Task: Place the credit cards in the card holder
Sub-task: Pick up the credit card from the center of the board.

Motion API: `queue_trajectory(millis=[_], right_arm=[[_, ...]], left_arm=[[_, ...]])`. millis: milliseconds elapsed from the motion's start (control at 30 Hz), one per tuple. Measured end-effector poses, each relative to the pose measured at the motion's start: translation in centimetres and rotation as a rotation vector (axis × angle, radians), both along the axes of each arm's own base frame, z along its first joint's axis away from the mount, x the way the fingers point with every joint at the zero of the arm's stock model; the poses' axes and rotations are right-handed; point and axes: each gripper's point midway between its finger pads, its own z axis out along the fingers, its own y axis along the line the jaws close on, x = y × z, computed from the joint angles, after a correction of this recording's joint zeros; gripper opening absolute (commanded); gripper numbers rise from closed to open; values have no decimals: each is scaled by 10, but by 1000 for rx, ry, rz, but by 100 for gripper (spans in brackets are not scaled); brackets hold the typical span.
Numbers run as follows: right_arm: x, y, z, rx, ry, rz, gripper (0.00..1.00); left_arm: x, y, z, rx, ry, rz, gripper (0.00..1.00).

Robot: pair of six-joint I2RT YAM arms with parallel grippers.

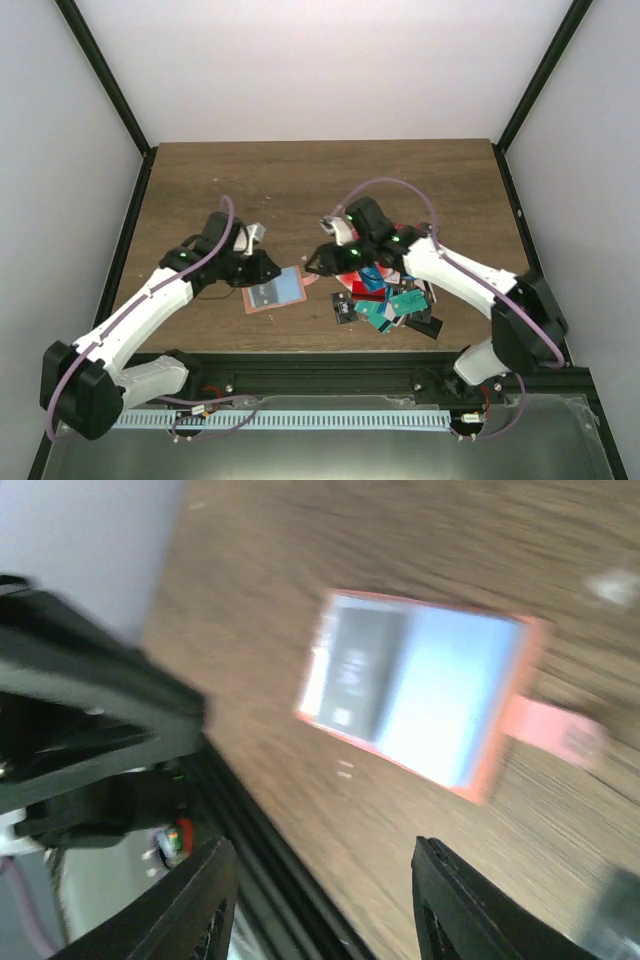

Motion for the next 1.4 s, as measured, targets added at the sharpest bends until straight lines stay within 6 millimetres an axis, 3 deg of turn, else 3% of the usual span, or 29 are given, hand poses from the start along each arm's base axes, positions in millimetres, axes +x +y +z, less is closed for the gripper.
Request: queue_trajectory(millis=[100,267,400,600,867,1000,1100,1267,1400], right_arm=[[-5,-48,-30,-86,56,-156,57],[-44,-123,-90,-248,209,-381,68],[-55,-150,-97,-272,233,-497,75],[-32,-184,-93,-265,211,-683,79],[11,-250,-102,-486,201,-966,76],[26,-266,-104,-575,180,-1031,76],[23,-275,-113,-644,195,-1051,75],[11,-281,-132,-708,237,-1035,72],[-4,-279,-147,-727,281,-991,69]], left_arm=[[-6,-31,-5,-23,0,-89,16],[-21,-87,-35,-2,48,-246,20],[-16,-123,-49,10,60,-314,24],[14,-170,-65,9,50,-345,30],[79,-233,-71,14,-18,-355,37],[111,-263,-71,16,-62,-364,38],[120,-271,-86,38,-52,-374,39],[108,-264,-126,117,33,-409,39],[94,-266,-129,137,26,-453,39]])
